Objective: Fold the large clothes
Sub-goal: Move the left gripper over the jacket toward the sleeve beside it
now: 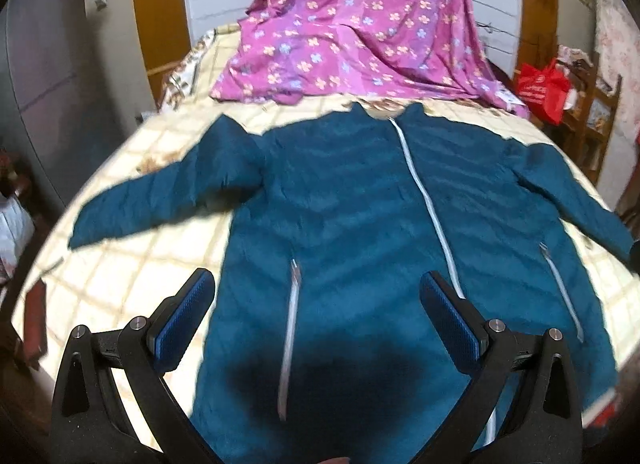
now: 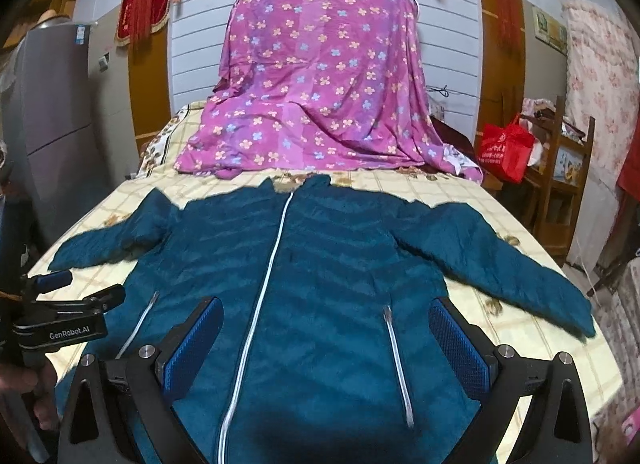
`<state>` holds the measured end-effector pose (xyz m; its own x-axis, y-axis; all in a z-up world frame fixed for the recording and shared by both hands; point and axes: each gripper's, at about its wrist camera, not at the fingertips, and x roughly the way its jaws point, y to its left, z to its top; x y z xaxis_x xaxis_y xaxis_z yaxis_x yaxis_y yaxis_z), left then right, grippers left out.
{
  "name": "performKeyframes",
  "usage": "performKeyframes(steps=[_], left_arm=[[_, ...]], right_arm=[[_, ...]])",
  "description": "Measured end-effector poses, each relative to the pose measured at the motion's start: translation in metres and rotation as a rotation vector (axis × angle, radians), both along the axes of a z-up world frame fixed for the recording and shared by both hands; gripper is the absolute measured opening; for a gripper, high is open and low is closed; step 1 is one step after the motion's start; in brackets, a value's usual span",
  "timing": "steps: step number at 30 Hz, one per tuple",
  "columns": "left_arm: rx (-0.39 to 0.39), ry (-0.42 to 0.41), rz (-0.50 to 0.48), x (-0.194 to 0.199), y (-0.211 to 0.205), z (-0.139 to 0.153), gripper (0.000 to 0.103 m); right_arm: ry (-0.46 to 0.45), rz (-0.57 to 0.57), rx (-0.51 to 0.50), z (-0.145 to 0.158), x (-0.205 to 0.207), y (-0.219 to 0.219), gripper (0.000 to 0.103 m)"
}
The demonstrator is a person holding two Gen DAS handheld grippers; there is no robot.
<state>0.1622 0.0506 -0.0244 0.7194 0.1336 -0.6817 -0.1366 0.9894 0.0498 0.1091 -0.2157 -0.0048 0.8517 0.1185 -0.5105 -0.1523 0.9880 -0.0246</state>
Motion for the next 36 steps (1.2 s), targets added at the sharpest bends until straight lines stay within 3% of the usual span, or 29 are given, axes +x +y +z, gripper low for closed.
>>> performKeyframes(steps=[5, 10, 14, 23, 36], left_arm=[[-0.027, 0.013, 0.048, 0.049, 0.007, -0.015, 0.103], [-0.066, 0.023, 0.088, 0.072, 0.016, -0.047, 0.103], [-0.099, 0.102, 0.084, 0.087, 0.016, -0.067, 0.103], [-0.066, 0.127, 0.038, 0.091, 0.002, -0.072, 0.103], [-0.11, 0.125, 0.006, 0.09, 0.006, -0.072, 0.103]], right_arm=[[-0.035, -0.032, 0.01, -0.008, 0.05, 0.008, 0.102], [-0.13, -0.058, 0.027, -0.043, 0.073, 0.002, 0.102], [0.009, -0.079, 0.015, -0.066, 0.097, 0.001, 0.102], [0.007, -0.07, -0.034, -0.077, 0.102, 0.012, 0.102], [-0.012, -0.033, -0.051, -0.084, 0.097, 0.026, 0.102]])
